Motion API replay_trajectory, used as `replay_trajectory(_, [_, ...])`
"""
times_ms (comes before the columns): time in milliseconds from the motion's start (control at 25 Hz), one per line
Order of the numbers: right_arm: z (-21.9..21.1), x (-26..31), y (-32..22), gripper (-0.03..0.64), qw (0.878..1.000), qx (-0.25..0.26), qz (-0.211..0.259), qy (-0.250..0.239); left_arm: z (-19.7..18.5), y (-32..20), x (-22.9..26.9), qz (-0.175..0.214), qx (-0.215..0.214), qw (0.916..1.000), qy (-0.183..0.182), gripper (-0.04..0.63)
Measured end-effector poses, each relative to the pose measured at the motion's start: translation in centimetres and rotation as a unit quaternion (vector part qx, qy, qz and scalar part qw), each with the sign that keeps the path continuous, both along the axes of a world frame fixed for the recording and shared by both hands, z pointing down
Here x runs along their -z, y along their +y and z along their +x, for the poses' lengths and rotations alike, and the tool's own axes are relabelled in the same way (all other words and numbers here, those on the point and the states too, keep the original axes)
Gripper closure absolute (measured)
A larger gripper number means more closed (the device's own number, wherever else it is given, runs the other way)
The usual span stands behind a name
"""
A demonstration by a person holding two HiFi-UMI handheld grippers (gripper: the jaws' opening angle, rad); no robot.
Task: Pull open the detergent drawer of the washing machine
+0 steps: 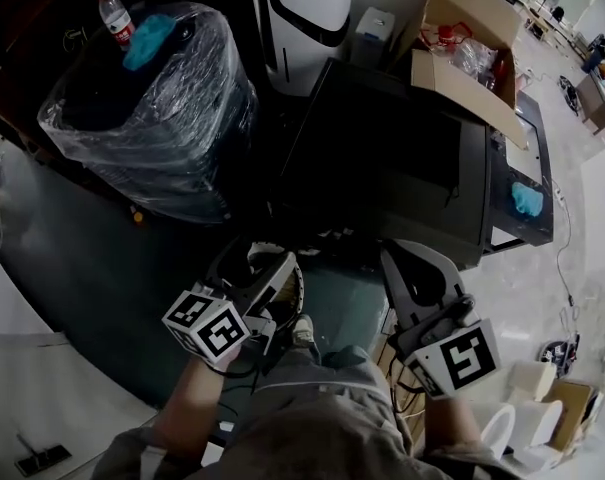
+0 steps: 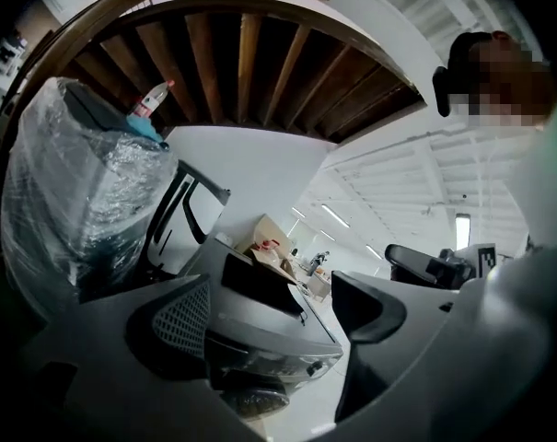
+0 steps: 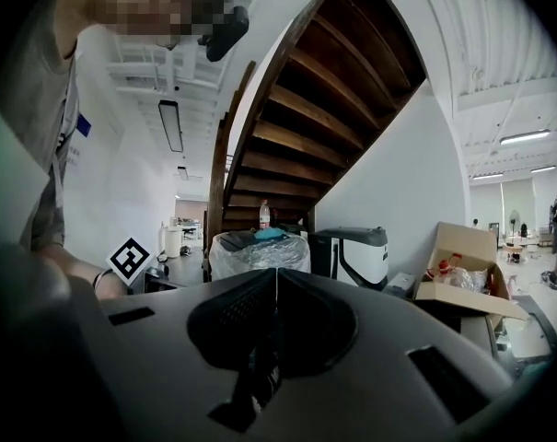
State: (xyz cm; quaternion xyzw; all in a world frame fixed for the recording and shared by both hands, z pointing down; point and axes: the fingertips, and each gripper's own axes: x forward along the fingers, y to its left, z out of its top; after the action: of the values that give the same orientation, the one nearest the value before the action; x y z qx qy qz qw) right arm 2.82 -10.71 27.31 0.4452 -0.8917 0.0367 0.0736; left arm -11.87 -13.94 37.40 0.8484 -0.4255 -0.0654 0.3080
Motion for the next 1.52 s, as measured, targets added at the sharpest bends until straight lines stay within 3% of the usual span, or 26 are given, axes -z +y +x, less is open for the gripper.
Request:
replay_trajectory(200, [-0.5,-3.0,-1.8,0.586,1.0,0.009,-0.027,0.008,0.2,-1.7,-4.4,-0.047,0.003,0.9978,0.047,0.184])
replay_trajectory(360, [-1.2,-5.7,-3.3,0.586,0.998,0.029,-0.049,0.01,0.4,-2.9,-7.7,-0.084,0.017,0.9911,0.102,0.178])
replay_trajectory(560, [-1.7,-8.3,-4.8,0.586,0.996,0.049,-0.074,0.01,0.5,-4.2,-11.4,-0.102,0.036,0.9881,0.109,0.173])
replay_trajectory(1000, [-3.2,-12.7,-8.6,0.586,0.991,0.078,-0.101,-0.043,1.8,-6.7,-20.2,-0.145,0.047,0.9789,0.136,0.173])
replay_trajectory(1400, [-2.7,-16.4,-10.1,0.586,0.986,0.11,-0.116,-0.056,2.7,-8.9,-25.5,-0.193,0.096,0.9393,0.267,0.152])
replay_trajectory(1520, [-2.7,-17.3,-10.4,0.586,0.985,0.114,-0.121,-0.055,3.4,-9.2,-25.8,-0.188,0.088,0.9338,0.291,0.146])
